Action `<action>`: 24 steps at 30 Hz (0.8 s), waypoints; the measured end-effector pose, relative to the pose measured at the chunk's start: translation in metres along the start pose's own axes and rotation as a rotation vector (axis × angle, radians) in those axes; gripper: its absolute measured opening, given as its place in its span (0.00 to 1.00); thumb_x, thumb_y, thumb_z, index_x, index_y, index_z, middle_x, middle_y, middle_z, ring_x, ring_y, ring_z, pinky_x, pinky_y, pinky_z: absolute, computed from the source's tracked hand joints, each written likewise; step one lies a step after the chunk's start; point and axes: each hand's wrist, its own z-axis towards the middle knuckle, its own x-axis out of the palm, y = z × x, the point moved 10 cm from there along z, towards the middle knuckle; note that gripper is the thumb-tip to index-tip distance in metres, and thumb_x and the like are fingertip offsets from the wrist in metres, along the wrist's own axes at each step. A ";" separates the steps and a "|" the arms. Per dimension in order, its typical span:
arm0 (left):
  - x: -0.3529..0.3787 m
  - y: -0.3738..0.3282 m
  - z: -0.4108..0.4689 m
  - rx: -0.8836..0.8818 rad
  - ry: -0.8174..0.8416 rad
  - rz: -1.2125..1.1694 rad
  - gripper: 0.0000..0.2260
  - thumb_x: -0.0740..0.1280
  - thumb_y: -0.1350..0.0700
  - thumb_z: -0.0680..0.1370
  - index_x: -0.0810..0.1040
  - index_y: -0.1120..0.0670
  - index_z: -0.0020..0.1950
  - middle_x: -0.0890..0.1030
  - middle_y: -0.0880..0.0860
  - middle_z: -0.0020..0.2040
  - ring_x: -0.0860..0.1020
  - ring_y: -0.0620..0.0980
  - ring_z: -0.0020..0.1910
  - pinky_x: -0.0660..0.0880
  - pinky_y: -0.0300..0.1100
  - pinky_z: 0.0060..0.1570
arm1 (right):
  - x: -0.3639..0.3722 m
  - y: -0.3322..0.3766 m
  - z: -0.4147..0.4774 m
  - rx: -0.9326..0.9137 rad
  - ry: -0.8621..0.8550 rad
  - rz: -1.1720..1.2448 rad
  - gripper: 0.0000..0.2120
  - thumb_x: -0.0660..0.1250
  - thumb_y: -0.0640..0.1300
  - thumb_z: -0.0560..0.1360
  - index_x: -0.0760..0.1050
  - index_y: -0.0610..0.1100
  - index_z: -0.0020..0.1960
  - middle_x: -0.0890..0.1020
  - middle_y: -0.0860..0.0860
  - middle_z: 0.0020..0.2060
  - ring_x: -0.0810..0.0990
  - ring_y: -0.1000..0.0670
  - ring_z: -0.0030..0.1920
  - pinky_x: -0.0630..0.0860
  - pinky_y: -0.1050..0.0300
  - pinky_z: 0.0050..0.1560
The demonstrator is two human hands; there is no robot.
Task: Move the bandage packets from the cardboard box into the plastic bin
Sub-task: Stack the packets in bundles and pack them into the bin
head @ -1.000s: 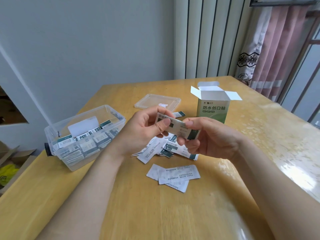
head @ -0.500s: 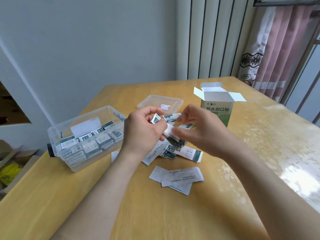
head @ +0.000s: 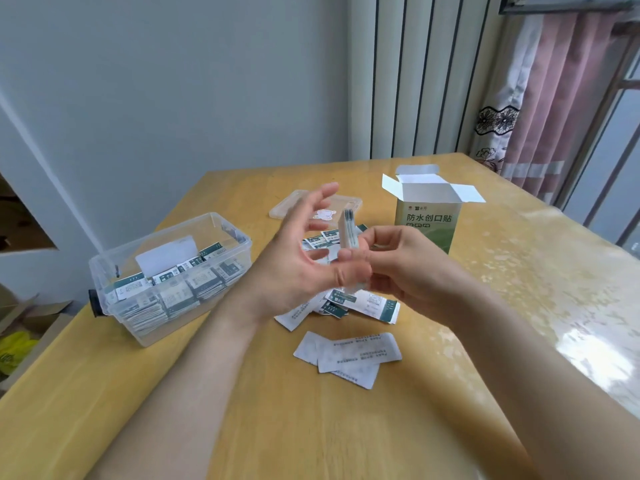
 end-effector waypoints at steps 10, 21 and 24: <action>0.023 -0.009 -0.010 0.071 0.096 0.270 0.40 0.80 0.56 0.66 0.63 0.39 0.72 0.64 0.39 0.68 0.62 0.20 0.58 0.68 0.19 0.46 | 0.014 -0.014 -0.003 0.150 0.211 0.152 0.13 0.77 0.46 0.65 0.72 0.43 0.37 0.71 0.40 0.41 0.81 0.43 0.48 0.76 0.58 0.37; 0.016 -0.014 -0.009 0.076 0.067 0.244 0.37 0.80 0.52 0.65 0.65 0.38 0.68 0.65 0.41 0.64 0.66 0.27 0.62 0.67 0.19 0.48 | 0.014 -0.003 -0.005 0.089 0.215 0.168 0.09 0.75 0.40 0.67 0.75 0.40 0.41 0.80 0.34 0.45 0.85 0.44 0.44 0.80 0.55 0.40; 0.007 -0.011 -0.008 -0.015 0.171 0.195 0.36 0.78 0.43 0.65 0.64 0.34 0.68 0.65 0.38 0.68 0.64 0.34 0.69 0.67 0.32 0.62 | 0.014 0.007 -0.003 0.017 0.174 -0.032 0.12 0.77 0.37 0.65 0.75 0.39 0.42 0.79 0.35 0.41 0.80 0.41 0.43 0.78 0.55 0.44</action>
